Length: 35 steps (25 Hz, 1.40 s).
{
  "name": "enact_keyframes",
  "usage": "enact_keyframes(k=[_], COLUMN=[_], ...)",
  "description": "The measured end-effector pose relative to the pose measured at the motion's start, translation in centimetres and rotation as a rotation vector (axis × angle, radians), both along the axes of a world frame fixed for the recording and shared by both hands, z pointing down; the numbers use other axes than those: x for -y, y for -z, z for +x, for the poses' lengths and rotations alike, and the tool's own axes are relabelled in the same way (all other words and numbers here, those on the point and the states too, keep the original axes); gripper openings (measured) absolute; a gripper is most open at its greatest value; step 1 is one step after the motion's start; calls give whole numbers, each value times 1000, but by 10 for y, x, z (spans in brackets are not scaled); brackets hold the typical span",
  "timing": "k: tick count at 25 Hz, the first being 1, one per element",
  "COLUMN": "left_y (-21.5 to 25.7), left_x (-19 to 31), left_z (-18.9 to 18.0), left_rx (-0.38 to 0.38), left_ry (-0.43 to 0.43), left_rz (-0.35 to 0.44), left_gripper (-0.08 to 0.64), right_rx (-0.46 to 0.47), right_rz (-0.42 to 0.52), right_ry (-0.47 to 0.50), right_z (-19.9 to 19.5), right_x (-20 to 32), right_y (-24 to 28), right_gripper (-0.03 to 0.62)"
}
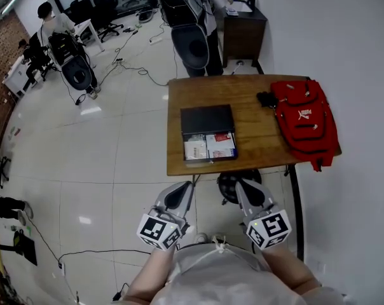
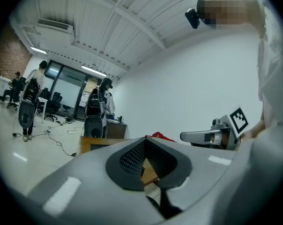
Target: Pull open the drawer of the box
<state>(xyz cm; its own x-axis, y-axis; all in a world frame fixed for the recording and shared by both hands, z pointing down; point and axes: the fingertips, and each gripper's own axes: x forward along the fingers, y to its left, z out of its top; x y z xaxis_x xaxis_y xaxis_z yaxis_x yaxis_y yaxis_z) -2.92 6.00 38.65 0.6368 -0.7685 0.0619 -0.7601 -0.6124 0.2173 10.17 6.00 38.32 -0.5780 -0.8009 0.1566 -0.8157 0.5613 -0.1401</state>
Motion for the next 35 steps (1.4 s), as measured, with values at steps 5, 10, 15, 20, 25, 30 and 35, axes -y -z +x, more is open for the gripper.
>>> enact_keyframes(k=[5,10,15,20,25,30,35], left_y=[7,8,12,14,18,18,17], left_x=[-6,-9,-8,-9,-10,-14,-15], left_z=[-9,-10,-7,-9,-8,-10,-9], left_rx=[18,12,4,-1,-5,-6,-11], left_ry=[-23,-40,-54,-52,-57,-55,-57], left_rz=[23,26,40,43,49,47,45], left_gripper=[6,6,6,6,6,6,6], right_rx=[-8,-37,-52,-51,-52,-55,-56], right_rz=[-14,-25,-27,-26,-29,-24,-32], right_ry=[-8,-11,-25,-29,-28,-30,-40], right_z=[-15,-22,-20,-21,-22,-24,-20], right_x=[-5,-10,-9,-10,-11,-16,-16], right_y=[-3,-10,-13,-10,-11,-10,-14], right_gripper=[6,6,6,6,6,6,6])
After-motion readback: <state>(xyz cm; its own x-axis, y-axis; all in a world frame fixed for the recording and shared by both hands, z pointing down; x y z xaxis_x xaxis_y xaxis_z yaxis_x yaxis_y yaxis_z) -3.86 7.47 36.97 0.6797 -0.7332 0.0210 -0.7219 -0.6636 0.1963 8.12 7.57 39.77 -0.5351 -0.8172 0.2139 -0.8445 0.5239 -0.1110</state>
